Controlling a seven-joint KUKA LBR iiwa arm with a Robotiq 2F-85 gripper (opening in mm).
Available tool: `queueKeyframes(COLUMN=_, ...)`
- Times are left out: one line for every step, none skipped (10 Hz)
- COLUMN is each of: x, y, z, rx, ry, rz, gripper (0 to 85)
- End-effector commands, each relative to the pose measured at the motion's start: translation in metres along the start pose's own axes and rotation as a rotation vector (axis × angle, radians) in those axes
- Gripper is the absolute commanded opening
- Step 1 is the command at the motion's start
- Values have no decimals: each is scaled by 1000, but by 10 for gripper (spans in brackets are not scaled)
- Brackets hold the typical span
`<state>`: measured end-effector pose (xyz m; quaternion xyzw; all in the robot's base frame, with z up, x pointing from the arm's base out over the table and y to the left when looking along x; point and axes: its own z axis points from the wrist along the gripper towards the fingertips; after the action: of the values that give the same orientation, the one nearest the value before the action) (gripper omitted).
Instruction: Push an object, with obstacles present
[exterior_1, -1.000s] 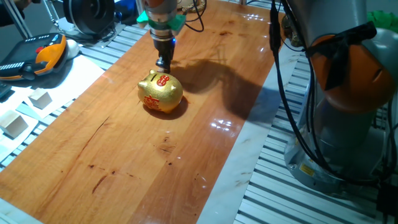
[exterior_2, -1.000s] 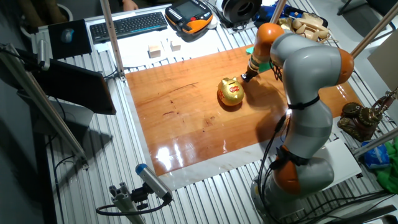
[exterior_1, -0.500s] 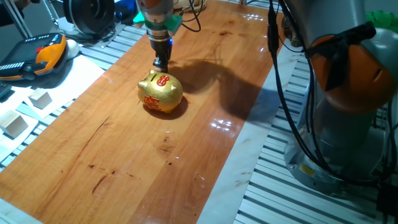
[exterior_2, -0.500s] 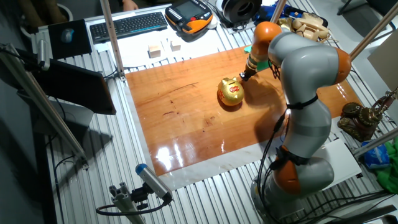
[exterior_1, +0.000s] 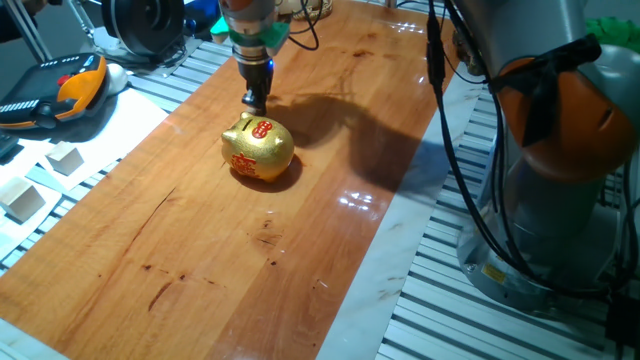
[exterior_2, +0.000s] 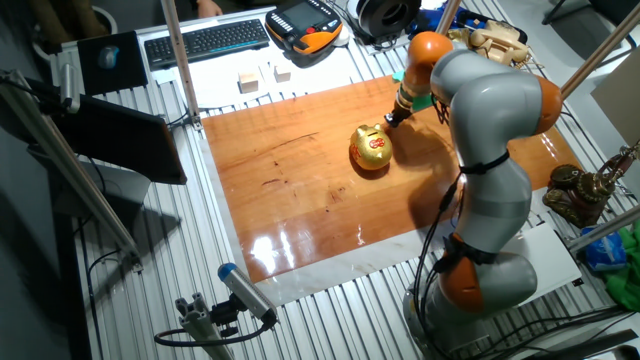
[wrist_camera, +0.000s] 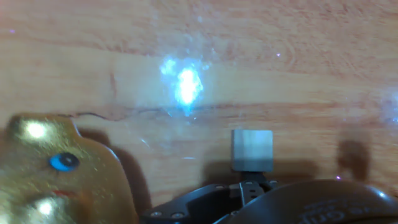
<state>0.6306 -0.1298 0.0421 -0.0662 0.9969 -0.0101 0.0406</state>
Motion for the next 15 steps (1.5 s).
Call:
queueKeyframes(x=-3, y=-1, z=-1, rx=-3, ry=3, rz=0, gripper=0)
queueKeyframes(x=-7, y=0, z=-2, rx=-1, ry=7, rz=0, gripper=0)
queueKeyframes(x=-11, y=2, z=-5, rx=6, ry=12, rz=2, gripper=0)
queueKeyframes(x=-12, y=4, z=-6, rx=8, ry=14, rz=4, gripper=0)
queueKeyframes(x=-13, y=3, z=-6, rx=6, ry=14, rz=4, gripper=0)
queueKeyframes(x=-14, y=3, z=-6, rx=6, ry=15, rz=1, gripper=0)
queueKeyframes(x=-15, y=2, z=-5, rx=4, ry=15, rz=-2, gripper=0)
queueKeyframes(x=-16, y=2, z=-4, rx=6, ry=15, rz=-2, gripper=0)
queueKeyframes(x=-16, y=2, z=-5, rx=6, ry=15, rz=-1, gripper=0)
queueKeyframes(x=-17, y=2, z=-5, rx=6, ry=15, rz=-1, gripper=0)
queueKeyframes(x=-18, y=3, z=-5, rx=6, ry=15, rz=2, gripper=0)
queueKeyframes(x=-19, y=3, z=-4, rx=6, ry=14, rz=2, gripper=0)
queueKeyframes(x=-20, y=2, z=-4, rx=6, ry=15, rz=2, gripper=0)
queueKeyframes(x=-21, y=3, z=-4, rx=4, ry=18, rz=2, gripper=0)
queueKeyframes(x=-21, y=3, z=-4, rx=4, ry=18, rz=2, gripper=0)
